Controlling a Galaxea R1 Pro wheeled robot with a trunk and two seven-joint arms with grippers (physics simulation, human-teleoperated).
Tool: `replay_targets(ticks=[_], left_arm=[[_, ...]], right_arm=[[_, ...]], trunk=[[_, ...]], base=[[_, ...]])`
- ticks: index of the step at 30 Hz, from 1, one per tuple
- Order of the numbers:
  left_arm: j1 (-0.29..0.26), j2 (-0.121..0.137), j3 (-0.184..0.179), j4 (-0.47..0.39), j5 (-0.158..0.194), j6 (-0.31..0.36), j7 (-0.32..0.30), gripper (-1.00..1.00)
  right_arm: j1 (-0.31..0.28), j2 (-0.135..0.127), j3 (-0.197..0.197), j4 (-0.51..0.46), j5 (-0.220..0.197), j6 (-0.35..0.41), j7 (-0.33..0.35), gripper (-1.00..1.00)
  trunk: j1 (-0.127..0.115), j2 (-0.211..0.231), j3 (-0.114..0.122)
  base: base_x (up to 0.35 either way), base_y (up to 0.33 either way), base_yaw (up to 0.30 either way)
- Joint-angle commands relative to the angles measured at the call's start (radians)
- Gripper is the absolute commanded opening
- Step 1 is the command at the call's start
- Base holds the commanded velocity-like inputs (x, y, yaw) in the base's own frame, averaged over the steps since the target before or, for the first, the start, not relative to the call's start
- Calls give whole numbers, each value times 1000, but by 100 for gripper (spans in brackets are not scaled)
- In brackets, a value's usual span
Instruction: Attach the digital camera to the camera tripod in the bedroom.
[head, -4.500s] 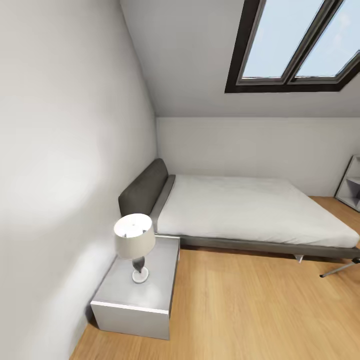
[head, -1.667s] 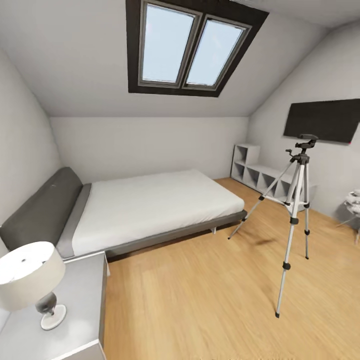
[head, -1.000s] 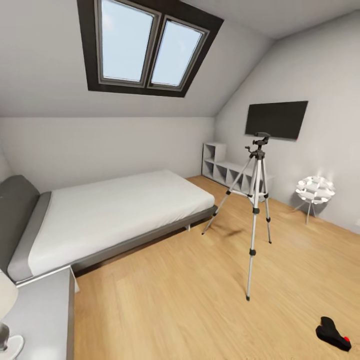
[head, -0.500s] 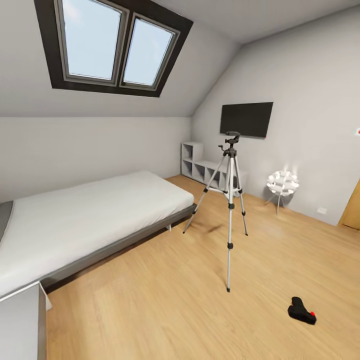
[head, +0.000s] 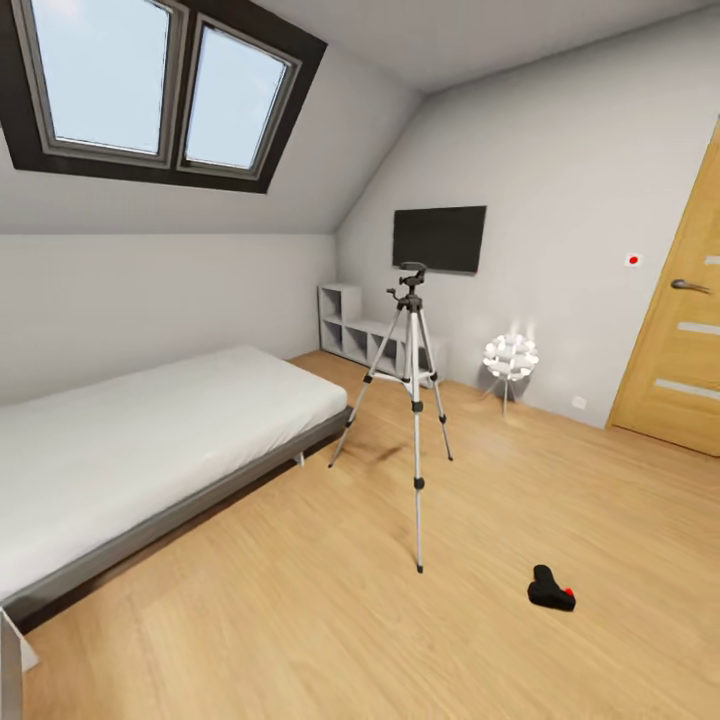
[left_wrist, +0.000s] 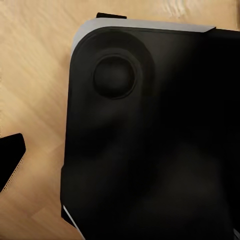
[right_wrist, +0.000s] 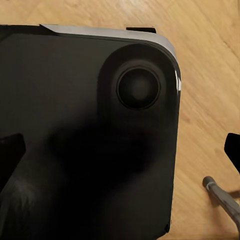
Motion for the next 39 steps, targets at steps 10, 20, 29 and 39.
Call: replay_targets(ticks=[10, 20, 29, 39], left_arm=[[0, 0, 4, 0, 7, -2, 0, 100], [0, 0, 4, 0, 7, -2, 0, 100], [0, 0, 4, 0, 7, -2, 0, 100], [0, 0, 4, 0, 7, -2, 0, 100]], right_arm=[[-1, 0, 0, 2, 0, -2, 1, 100], [-1, 0, -1, 3, 2, -3, 1, 100], [-1, -1, -2, 3, 2, -5, 0, 100], [-1, -1, -3, 3, 3, -12, 0, 100]], trunk=[[0, 0, -1], [0, 0, -1], [0, 0, -1], [0, 0, -1]], base=[[0, 0, -295], [0, 0, -295], [0, 0, -295], [0, 0, -295]])
